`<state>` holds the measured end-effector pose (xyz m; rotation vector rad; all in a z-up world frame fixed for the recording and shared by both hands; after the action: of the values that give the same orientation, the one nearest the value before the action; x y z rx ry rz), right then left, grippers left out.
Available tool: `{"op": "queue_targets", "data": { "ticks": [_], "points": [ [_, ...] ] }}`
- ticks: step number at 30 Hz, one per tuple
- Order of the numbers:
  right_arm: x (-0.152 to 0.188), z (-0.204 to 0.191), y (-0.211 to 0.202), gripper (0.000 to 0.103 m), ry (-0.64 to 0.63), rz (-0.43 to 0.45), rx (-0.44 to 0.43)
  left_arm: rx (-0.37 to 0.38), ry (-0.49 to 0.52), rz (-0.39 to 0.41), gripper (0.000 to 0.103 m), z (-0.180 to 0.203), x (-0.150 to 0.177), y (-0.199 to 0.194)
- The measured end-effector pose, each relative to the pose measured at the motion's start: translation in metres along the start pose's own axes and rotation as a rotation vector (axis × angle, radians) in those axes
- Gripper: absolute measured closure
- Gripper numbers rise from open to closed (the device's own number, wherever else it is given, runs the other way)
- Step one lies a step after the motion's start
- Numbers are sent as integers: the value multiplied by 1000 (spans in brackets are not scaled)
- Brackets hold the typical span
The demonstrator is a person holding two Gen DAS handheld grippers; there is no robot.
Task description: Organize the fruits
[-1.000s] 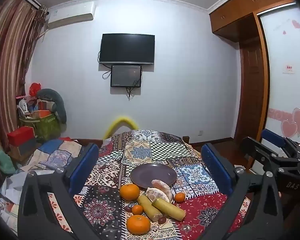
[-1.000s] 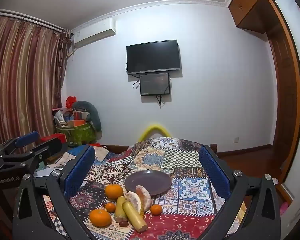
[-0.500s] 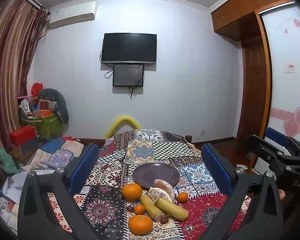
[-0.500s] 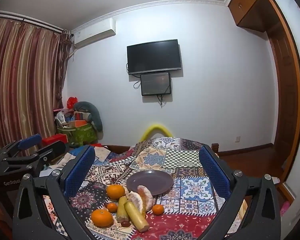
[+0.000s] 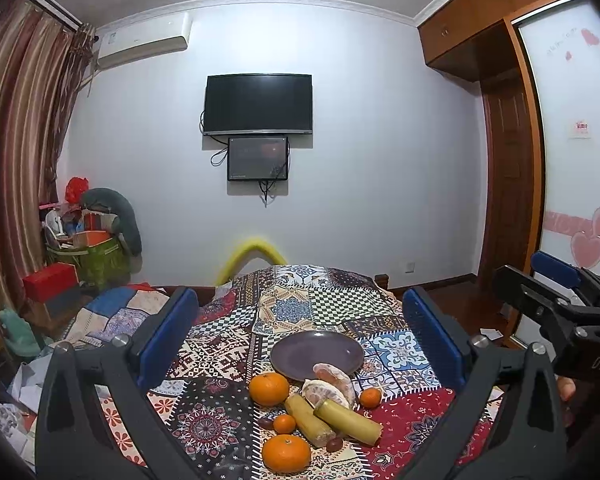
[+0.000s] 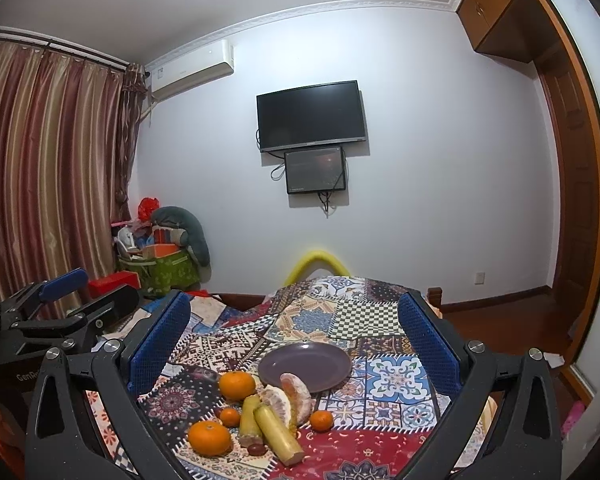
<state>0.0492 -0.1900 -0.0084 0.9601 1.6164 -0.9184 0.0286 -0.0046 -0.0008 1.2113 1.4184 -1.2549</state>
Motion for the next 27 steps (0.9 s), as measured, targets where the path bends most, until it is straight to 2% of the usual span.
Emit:
{"op": "queue_targets", "data": {
  "ticks": [27],
  "points": [
    [2,-2,-1,0,6,-10,-10,-11,19,5,0,3,7,3]
  ]
}}
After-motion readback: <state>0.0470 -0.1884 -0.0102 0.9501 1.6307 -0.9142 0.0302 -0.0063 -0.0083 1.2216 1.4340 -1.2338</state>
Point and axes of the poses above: each gripper's, at about its wrist camera, not at the fingertips, and y roughly the way its jaws point, z to its right, x to its underside, the point moved 3 cm from there along y, roughly the way its jaws point, and after that the axes turned 7 degrees about y, right-handed, at the moved point
